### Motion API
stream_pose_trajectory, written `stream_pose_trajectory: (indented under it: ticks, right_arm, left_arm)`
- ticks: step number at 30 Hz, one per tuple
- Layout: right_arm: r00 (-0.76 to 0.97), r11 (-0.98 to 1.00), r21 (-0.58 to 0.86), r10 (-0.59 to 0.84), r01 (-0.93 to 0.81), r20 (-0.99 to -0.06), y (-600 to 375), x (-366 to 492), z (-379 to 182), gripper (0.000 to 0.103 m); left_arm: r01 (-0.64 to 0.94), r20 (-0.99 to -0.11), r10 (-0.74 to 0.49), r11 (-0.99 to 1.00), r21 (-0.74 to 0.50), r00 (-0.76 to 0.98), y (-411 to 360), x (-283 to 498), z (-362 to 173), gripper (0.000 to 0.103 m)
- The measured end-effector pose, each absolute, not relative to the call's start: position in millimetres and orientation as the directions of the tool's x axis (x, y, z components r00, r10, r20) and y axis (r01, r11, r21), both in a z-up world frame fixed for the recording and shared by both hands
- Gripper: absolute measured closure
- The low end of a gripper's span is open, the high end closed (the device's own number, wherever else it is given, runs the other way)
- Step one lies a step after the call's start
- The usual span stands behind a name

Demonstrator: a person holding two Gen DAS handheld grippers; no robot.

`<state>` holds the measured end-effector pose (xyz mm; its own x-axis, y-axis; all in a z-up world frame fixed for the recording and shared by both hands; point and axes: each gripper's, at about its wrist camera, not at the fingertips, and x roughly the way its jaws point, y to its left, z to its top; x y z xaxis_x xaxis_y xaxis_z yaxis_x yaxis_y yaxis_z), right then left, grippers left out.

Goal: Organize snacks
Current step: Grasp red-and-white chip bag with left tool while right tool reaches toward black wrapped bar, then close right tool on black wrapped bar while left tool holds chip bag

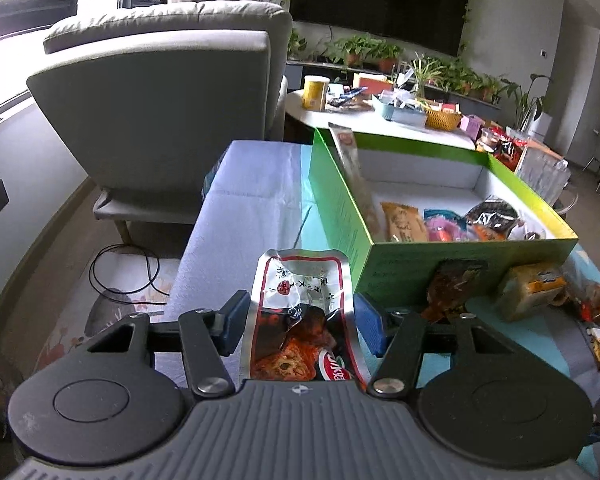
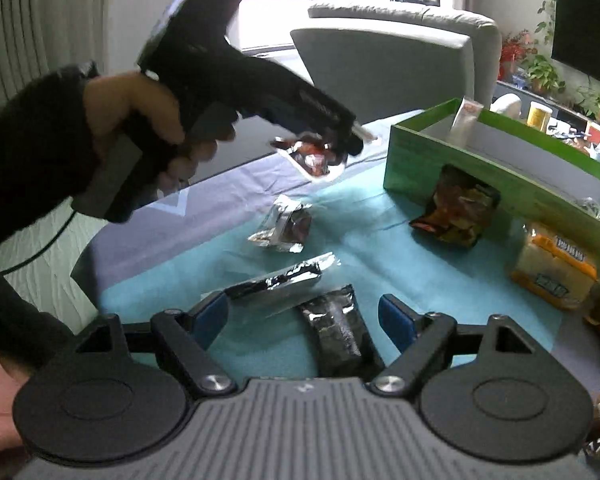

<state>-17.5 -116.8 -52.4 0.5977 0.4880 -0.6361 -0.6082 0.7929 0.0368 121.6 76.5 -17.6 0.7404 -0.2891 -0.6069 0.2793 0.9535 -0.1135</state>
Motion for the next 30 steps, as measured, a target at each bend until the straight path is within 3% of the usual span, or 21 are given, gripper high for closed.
stream_pose_trajectory:
  ticks: [9, 18, 27, 30]
  right_arm:
    - [0.644, 0.881, 0.006, 0.35, -0.473, -0.681, -134, -9, -69, 0.022]
    - [0.744, 0.997, 0.031, 0.077, -0.075, -0.663, -187, 3, -72, 0.022]
    - [0.704, 0.936, 0.174, 0.346, -0.307, -0.62, -162, -9, -56, 0.022]
    - [0.684, 0.913, 0.109, 0.369, -0.392, -0.629, -135, -3, -54, 0.022]
  left_arm:
    - [0.289, -0.596, -0.308, 0.948, -0.132, 0.741, 84, 106, -13, 0.049]
    - [0.265, -0.598, -0.294, 0.954, -0.139, 0.745, 85, 103, -14, 0.049]
    - [0.265, -0.606, -0.294, 0.954, -0.139, 0.739, 82, 103, -15, 0.049]
    - [0.261, -0.6, -0.291, 0.955, -0.138, 0.745, 85, 101, -12, 0.048]
